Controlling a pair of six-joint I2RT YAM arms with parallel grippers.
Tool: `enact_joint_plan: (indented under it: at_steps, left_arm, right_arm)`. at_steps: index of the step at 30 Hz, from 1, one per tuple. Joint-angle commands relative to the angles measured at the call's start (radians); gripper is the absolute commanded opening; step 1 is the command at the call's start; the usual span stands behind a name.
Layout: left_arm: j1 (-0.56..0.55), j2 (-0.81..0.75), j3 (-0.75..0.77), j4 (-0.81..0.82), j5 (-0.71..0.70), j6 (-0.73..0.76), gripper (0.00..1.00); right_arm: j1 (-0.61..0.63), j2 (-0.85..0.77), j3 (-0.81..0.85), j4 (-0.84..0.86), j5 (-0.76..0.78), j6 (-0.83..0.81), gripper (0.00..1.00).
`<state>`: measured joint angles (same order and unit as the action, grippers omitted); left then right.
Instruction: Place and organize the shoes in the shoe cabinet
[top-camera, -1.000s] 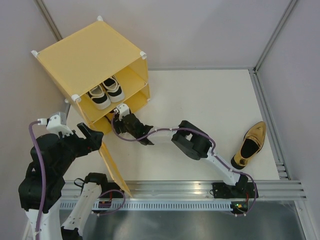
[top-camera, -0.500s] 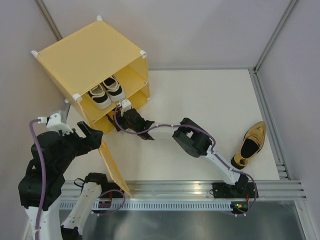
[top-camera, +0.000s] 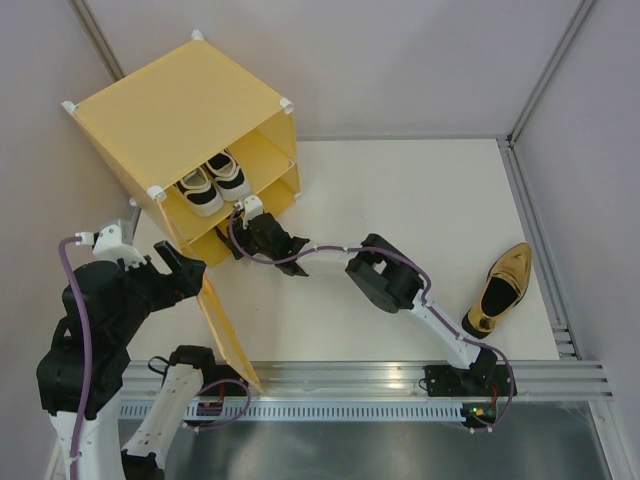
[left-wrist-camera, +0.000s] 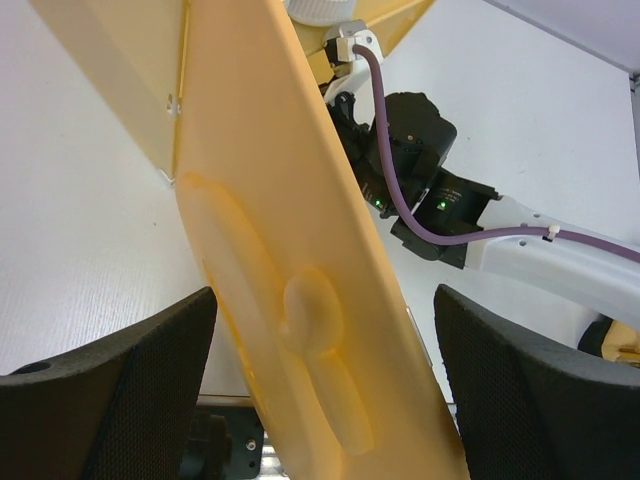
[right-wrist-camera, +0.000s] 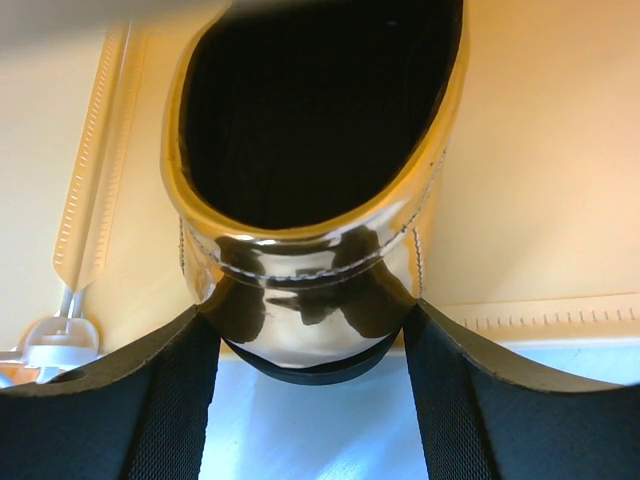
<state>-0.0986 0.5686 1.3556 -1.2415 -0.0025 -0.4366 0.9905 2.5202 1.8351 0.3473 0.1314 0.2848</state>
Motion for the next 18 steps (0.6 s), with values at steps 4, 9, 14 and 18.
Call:
enact_joint_plan:
  at_steps: [4, 9, 14, 18]
  left_arm:
    - [0.000, 0.002, 0.028, -0.019, -0.031, 0.029, 0.91]
    - [0.000, 0.001, 0.023, -0.018, -0.033, 0.030, 0.91]
    - [0.000, 0.002, 0.025, -0.019, -0.031, 0.027, 0.92]
    - [0.000, -0.003, 0.027, -0.018, -0.030, 0.024, 0.91]
  right_arm:
    - [-0.027, -0.058, -0.100, 0.013, 0.024, 0.037, 0.62]
    - [-0.027, -0.115, -0.187, 0.087, -0.006, 0.047, 0.69]
    - [-0.023, -0.144, -0.215, 0.108, -0.036, 0.034, 0.88]
    - [-0.023, -0.155, -0.224, 0.107, -0.035, 0.016, 0.93]
